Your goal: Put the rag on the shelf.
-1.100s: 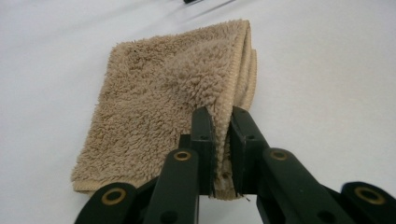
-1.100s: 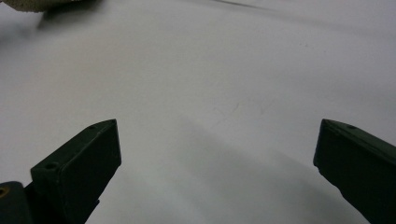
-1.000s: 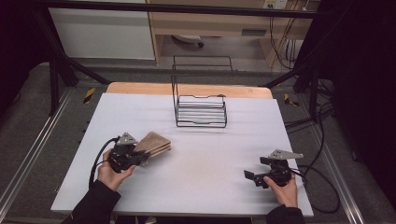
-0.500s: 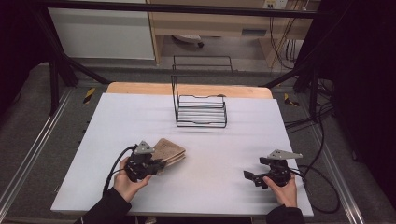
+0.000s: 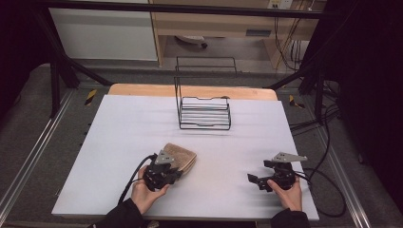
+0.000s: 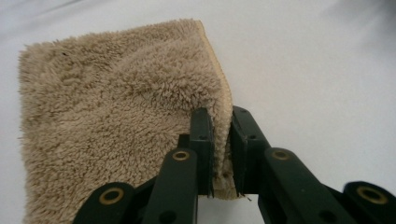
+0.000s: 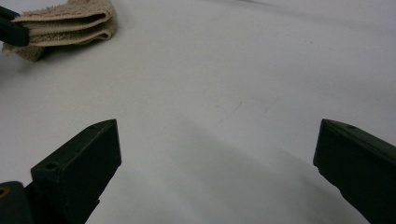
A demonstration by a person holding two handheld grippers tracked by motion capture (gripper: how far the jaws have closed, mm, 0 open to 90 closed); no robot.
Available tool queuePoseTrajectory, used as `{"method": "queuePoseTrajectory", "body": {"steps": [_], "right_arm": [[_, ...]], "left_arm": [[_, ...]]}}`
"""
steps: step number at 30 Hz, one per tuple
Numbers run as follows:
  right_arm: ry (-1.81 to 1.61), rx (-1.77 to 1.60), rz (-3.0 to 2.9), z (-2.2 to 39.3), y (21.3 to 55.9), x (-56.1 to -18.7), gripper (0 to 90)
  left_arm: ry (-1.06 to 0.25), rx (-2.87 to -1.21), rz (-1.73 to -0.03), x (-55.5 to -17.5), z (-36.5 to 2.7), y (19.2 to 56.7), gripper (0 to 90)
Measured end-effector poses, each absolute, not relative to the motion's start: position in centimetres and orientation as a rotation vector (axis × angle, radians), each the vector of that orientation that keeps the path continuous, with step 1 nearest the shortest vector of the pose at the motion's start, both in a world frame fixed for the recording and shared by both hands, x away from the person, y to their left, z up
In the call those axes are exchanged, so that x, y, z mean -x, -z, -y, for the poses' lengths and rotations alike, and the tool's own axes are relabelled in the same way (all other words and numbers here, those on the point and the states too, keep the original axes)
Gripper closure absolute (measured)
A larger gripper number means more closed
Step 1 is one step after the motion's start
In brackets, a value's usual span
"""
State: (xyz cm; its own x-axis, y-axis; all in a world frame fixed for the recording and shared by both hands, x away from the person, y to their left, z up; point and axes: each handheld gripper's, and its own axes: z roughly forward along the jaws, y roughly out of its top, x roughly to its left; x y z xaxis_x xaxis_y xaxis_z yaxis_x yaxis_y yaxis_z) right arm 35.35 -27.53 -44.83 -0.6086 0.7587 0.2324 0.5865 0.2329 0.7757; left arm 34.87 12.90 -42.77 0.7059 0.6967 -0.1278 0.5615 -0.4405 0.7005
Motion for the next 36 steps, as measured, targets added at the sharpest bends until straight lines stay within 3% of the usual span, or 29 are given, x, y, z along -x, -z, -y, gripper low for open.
{"method": "queuePoseTrajectory", "body": {"steps": [4, 11, 17, 22, 28, 36], "right_arm": [[-1.315, -1.279, -2.309, 27.5, 44.8, -35.4, 1.2], [-1.309, -1.269, -2.313, 27.4, 44.8, -35.4, 1.3], [-1.308, -1.276, -2.31, 27.2, 44.8, -35.3, 1.3], [-1.295, -1.262, -2.309, 26.5, 44.7, -35.4, 1.3], [-1.308, -1.266, -2.285, 25.0, 44.2, -35.6, 1.3], [-1.268, -1.242, -2.278, 21.3, 43.2, -36.4, 2.9]], "left_arm": [[-0.222, -2.179, -0.934, -34.9, -12.8, 43.1, 76.1], [-0.233, -2.188, -0.887, -34.7, -13.4, 42.4, 57.8], [-0.279, -2.161, -0.903, -35.2, -15.7, 41.2, 38.5], [-0.324, -2.153, -0.983, -36.4, -18.5, 41.1, 33.1], [-0.283, -2.161, -1.024, -38.0, -20.8, 41.9, 32.8], [-0.21, -2.211, -1.049, -38.4, -21.0, 43.1, 44.9]]}}
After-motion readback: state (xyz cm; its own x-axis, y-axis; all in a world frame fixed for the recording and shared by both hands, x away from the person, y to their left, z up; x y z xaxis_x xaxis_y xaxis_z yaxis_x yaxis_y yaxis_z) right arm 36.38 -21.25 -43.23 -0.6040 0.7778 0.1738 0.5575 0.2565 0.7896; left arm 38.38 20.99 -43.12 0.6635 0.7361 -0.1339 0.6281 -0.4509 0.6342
